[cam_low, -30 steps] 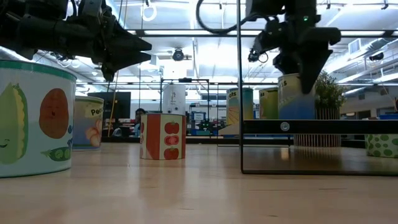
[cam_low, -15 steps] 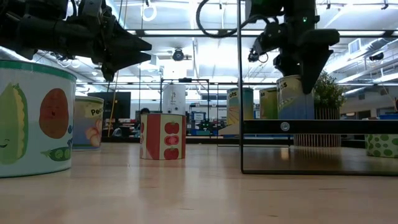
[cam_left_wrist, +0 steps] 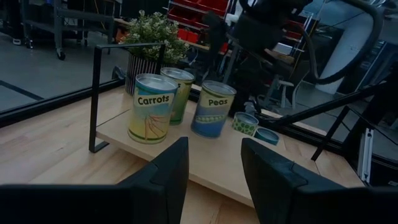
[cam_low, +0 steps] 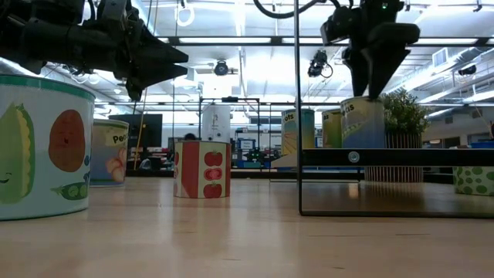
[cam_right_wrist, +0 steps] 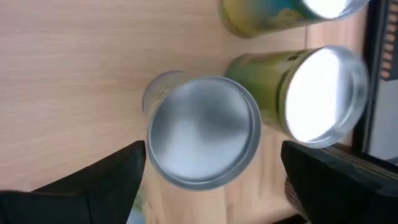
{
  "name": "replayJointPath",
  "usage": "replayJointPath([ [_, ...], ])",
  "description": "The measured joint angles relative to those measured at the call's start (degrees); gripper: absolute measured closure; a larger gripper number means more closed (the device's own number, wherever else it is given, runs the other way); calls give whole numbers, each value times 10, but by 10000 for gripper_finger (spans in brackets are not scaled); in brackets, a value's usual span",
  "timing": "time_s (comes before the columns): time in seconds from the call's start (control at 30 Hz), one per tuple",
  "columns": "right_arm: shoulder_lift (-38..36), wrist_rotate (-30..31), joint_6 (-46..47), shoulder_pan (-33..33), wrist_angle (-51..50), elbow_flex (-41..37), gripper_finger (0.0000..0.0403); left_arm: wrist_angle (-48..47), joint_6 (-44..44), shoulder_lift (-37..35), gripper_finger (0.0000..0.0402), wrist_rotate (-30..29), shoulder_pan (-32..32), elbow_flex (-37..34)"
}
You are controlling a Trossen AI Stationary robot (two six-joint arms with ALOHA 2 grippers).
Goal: Pick and place cans onto a shelf
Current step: Put the large canned peas on the shelf, then put the canned peaches on the shelf
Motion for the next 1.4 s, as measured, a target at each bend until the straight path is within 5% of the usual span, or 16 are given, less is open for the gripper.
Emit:
replayJointPath([
  [0.63, 0, 29, 11, 17, -3, 47, 21, 2, -19, 0, 248, 14, 0, 0],
  [0.87, -20, 80, 45, 97, 76, 49, 21, 108, 29, 0, 248, 166, -39, 0],
  [1.03, -60, 133, 81, 160, 127, 10, 21, 141, 50, 0, 248, 116, -77, 8],
  [1.2, -114, 174, 121, 214, 136, -30, 21, 45, 78, -1, 248, 94, -88, 45],
  [1.4, -188, 214, 118, 246, 201, -110, 21, -177, 100, -1, 248, 36, -89, 121],
])
